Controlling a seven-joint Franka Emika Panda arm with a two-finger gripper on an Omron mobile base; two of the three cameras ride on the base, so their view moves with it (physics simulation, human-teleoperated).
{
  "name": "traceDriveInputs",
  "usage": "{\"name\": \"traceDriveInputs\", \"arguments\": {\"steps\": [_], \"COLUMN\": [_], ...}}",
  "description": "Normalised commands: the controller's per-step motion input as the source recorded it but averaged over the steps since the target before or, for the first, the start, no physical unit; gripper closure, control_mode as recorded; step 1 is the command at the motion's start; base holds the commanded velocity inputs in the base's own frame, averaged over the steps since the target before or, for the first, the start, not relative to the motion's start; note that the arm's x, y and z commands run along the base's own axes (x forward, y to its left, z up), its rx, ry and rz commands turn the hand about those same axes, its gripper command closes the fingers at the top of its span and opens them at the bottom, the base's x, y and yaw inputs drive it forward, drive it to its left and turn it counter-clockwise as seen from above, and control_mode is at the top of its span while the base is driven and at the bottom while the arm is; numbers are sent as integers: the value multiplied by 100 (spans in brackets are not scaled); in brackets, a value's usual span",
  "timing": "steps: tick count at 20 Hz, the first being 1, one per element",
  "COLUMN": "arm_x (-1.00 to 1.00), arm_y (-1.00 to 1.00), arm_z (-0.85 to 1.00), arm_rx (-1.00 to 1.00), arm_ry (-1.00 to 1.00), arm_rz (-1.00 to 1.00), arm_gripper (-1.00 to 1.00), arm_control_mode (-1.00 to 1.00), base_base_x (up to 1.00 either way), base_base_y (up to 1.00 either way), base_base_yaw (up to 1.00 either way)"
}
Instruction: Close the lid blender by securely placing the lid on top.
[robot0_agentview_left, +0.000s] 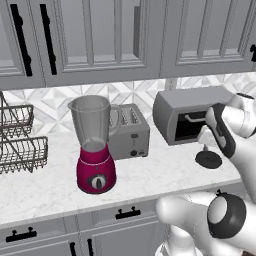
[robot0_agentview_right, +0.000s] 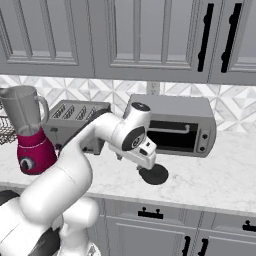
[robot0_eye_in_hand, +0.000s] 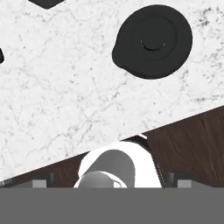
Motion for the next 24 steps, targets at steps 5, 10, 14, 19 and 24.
{"name": "traceDriveInputs", "arguments": {"steps": [5, 10, 14, 19, 24], "arm_x": [31, 46, 44, 42, 40], "arm_y": [-37, -6, -15, -22, -22], "arm_z": [-36, -39, -40, -36, -34], "arm_rx": [0, 0, -3, -3, -1], "arm_ry": [9, 10, 3, 4, 1], "arm_rz": [0, 0, 0, -3, -1], "arm_gripper": [-100, -100, -100, -100, -100], "arm_control_mode": [-100, -100, -100, -100, -100], "base_base_x": [0, 0, 0, 0, 0], "base_base_y": [0, 0, 0, 0, 0], "base_base_yaw": [0, 0, 0, 0, 0]}}
